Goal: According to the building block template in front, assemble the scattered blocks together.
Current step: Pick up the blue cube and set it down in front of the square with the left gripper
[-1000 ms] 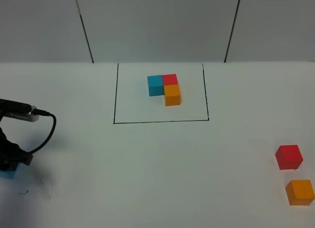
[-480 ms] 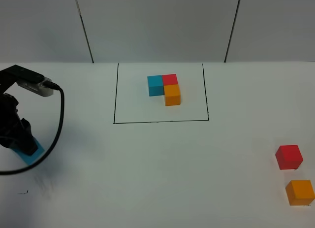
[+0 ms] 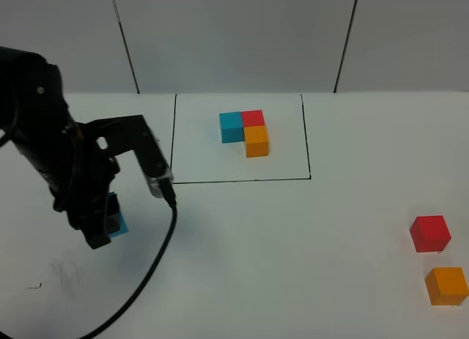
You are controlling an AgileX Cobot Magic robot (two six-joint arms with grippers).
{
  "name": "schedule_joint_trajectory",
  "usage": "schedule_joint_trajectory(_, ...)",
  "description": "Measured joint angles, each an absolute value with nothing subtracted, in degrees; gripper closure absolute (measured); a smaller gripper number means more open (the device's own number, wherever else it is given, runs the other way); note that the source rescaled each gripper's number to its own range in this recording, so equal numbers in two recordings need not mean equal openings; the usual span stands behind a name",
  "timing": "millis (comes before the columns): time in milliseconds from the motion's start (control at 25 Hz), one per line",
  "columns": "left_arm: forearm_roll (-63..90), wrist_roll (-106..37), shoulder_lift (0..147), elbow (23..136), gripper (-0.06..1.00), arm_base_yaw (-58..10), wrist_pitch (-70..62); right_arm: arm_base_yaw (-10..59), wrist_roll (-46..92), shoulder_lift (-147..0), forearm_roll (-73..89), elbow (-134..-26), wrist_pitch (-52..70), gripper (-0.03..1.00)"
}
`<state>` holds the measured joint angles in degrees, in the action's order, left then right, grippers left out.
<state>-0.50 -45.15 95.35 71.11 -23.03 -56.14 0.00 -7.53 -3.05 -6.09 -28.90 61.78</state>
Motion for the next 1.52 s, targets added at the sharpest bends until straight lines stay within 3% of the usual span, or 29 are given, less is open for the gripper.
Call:
schedule_joint_trajectory(240, -3.48, -49.57, 95.35, 71.11, 0.94, -29.75, -50.82, 0.0, -7.53, -3.05, -6.09, -28.9, 61.78, 0.31)
schedule_joint_trajectory(680, 0.54, -57.52, 102.81, 71.53, 0.94, -30.0, -47.14, 0.0, -7.53, -3.05, -6.09, -28.9, 61.78, 0.31)
schedule_joint_trajectory(1160, 11.99, -59.95, 116.69, 91.45, 0.94, -30.0, -54.42, 0.0, -7.53, -3.05, -6.09, -28.9, 61.78, 0.31)
schedule_joint_trajectory(1520, 5.45, -57.98, 120.24, 94.63, 0.94, -30.06, -58.65, 0.0, -7.53, -3.05, -6.09, -28.9, 61.78, 0.31)
